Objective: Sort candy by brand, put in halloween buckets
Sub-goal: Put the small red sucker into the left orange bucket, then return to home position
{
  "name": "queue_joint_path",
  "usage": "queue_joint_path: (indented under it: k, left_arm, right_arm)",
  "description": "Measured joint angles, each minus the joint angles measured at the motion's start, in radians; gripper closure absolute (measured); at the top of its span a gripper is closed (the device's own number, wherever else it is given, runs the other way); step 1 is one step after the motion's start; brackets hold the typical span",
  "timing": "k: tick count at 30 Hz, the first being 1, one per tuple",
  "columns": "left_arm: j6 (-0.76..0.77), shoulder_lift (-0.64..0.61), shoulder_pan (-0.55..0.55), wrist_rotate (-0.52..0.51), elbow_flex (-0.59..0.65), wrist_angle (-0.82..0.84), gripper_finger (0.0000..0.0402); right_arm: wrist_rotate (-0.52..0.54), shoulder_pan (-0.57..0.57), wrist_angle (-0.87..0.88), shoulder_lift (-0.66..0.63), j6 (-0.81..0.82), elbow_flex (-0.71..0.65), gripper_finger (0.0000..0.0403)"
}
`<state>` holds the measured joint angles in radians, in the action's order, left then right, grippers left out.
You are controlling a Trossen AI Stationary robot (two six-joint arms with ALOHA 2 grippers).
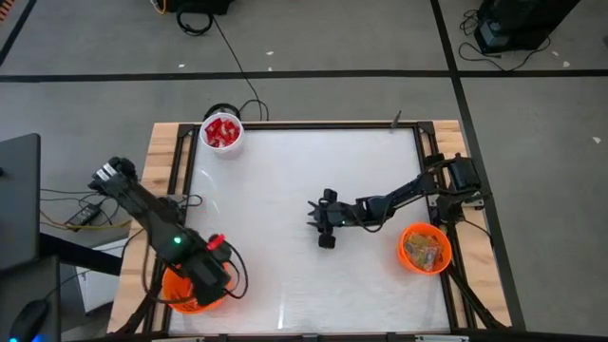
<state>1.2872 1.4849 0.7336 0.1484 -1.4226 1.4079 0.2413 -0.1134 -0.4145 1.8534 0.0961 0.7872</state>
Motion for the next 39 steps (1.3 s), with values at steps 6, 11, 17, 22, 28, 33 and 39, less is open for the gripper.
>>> queue_joint_path:
  k: [6,11,17,22,28,33,39]
  left_arm:
    - [-0.092,-0.001,-0.009,0.005,0.171,-0.159,0.0401]
    - [-0.121,-0.073,-0.019,-0.053,0.255,-0.197,0.0401]
    - [-0.125,-0.228,-0.047,-0.069,0.411,-0.316,0.0401]
    - [-0.102,-0.316,-0.054,-0.125,0.525,-0.413,0.04]
    - [-0.087,-0.356,-0.025,-0.346,0.544,-0.41,0.0377]
    - [-0.097,-0.374,-0.017,-0.413,0.544,-0.404,0.0358]
    - [-0.301,-0.373,-0.037,-0.492,0.544,-0.507,0.0349]
  right_arm:
    - [-0.06,0.106,0.001,-0.033,-0.157,0.013,0.0257]
    - [-0.274,0.242,-0.015,-0.07,-0.191,0.061,0.0257]
    - [-0.416,0.374,-0.012,-0.07,-0.205,0.143,0.0256]
    - [-0.637,0.449,0.117,-0.069,-0.195,0.269,0.0247]
    - [-0.707,0.464,0.448,-0.069,-0.274,0.46,0.0202]
    - [-0.708,0.462,0.564,-0.069,-0.237,0.564,0.0161]
    - [-0.689,0.442,0.588,-0.069,-0.195,0.589,0.0144]
